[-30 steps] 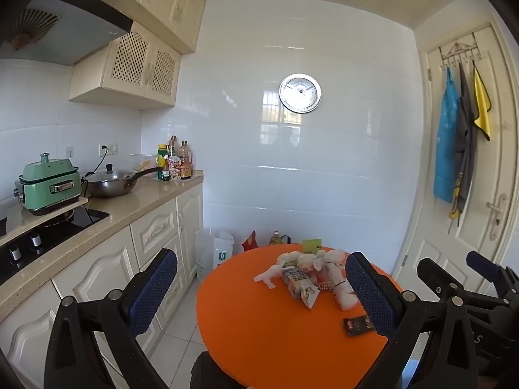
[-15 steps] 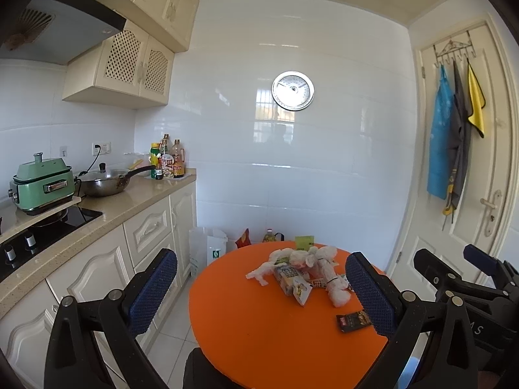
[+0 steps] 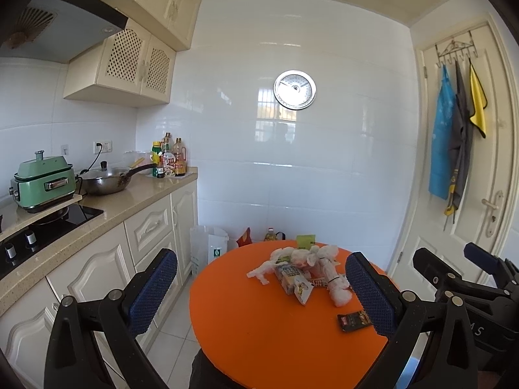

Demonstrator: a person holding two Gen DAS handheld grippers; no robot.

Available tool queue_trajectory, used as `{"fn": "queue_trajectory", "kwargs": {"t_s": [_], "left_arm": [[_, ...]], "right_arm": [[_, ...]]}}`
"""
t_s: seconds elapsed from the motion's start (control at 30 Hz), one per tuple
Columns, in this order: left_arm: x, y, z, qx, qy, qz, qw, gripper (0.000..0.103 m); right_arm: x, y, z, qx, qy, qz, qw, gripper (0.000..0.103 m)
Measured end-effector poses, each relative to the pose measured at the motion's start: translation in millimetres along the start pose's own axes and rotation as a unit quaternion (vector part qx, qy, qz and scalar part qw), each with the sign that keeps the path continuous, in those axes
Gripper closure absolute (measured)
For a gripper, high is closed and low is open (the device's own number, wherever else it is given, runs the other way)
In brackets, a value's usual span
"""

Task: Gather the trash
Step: 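Move both tools toward the trash pile on the orange table, then grasp a small snack wrapper with the left tool while the right tool grasps the white bag bundle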

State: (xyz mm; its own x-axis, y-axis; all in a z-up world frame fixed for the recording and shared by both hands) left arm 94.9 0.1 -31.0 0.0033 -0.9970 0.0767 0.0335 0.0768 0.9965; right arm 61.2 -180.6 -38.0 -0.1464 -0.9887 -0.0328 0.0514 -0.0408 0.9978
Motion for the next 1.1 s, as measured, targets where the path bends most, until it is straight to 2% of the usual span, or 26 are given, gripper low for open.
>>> {"fn": "queue_trajectory", "kwargs": {"t_s": [0.17, 0.4, 0.73, 1.1], "left_arm": [[2, -4, -3, -0.002, -0.002, -0.002, 1.0000, 0.001], [3, -18, -27, -0.032, -0.002, -0.002, 0.9995, 0.001], [12, -48, -110, -0.108, 0.004, 0.002, 0.9942, 0.001], [27, -95, -211, -0.207, 0.003, -0.009, 0.9783, 0.001]], "right_arm": [[1, -4, -4, -0.003, -0.001, -0.002, 1.000, 0.000], [14, -17, -23, -0.022, -0.013, -0.001, 1.000, 0.000], [41, -66, -79, -0.095, -0.022, 0.002, 0.995, 0.000], [61, -135, -153, -0.195, -0.012, 0.002, 0.981, 0.000]]}}
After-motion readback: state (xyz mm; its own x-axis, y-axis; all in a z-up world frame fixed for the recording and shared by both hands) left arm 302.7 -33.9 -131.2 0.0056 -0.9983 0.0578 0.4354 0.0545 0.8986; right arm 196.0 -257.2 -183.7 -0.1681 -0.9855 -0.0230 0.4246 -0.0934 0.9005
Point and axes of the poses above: each gripper's, at about its wrist camera, not at the fingertips, and z roughly against the way its jaws point, x to its right, y to its top, the point moved 9 cm from there along -z, roughly the way its jaws point, and after that the axes turned 14 degrees about x, right-handed, at the moved point
